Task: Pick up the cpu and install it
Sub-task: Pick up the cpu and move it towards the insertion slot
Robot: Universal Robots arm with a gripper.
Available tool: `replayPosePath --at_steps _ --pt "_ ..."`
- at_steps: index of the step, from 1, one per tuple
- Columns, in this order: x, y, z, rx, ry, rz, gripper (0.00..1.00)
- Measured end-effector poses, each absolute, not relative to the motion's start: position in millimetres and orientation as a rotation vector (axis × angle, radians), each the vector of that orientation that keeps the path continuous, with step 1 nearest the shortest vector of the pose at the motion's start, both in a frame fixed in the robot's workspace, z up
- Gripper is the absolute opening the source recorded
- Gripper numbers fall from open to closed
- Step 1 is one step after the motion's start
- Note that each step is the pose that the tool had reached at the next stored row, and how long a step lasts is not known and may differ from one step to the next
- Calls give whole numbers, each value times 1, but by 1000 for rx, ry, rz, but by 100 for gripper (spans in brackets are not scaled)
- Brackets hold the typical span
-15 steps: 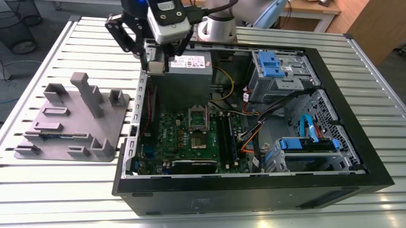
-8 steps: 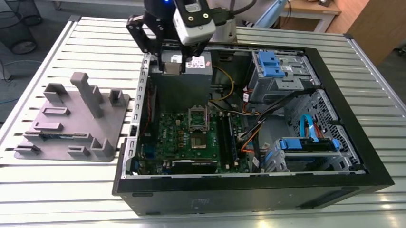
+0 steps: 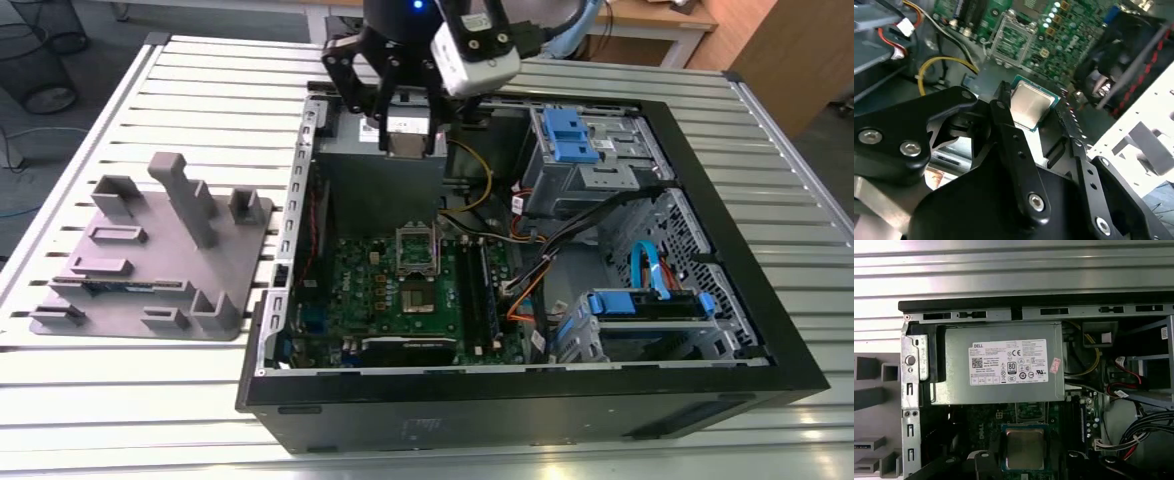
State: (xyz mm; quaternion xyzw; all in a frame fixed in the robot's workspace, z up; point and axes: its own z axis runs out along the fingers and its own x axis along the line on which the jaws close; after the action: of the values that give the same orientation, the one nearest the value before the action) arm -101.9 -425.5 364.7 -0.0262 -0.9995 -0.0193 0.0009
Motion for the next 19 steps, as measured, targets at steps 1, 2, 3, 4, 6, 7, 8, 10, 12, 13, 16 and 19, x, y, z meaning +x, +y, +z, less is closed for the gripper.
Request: replayPosePath --at_steps 1,2,3,4,6,7,8,10,12,13,16,19 --pt "-97 -425 365 -82 -3138 -61 47" --pt "-93 -425 365 -82 -3138 -61 47" --pt "-88 -425 365 -82 -3138 -61 47" --pt "-84 -425 365 -82 -3138 -61 47" --pt "-76 -425 365 -82 -3138 -61 47" --pt "-74 -426 365 -82 -3138 -61 47" --pt "-74 -426 365 -82 -3138 -61 47" --pt "-74 -426 365 -82 -3138 -61 47" --pt "-74 -426 365 -82 -3138 -61 47" --pt "-74 -426 365 -82 -3138 -61 47" --pt "-74 -430 364 -82 -3138 -61 47" --pt "-74 -435 362 -82 -3138 -61 47"
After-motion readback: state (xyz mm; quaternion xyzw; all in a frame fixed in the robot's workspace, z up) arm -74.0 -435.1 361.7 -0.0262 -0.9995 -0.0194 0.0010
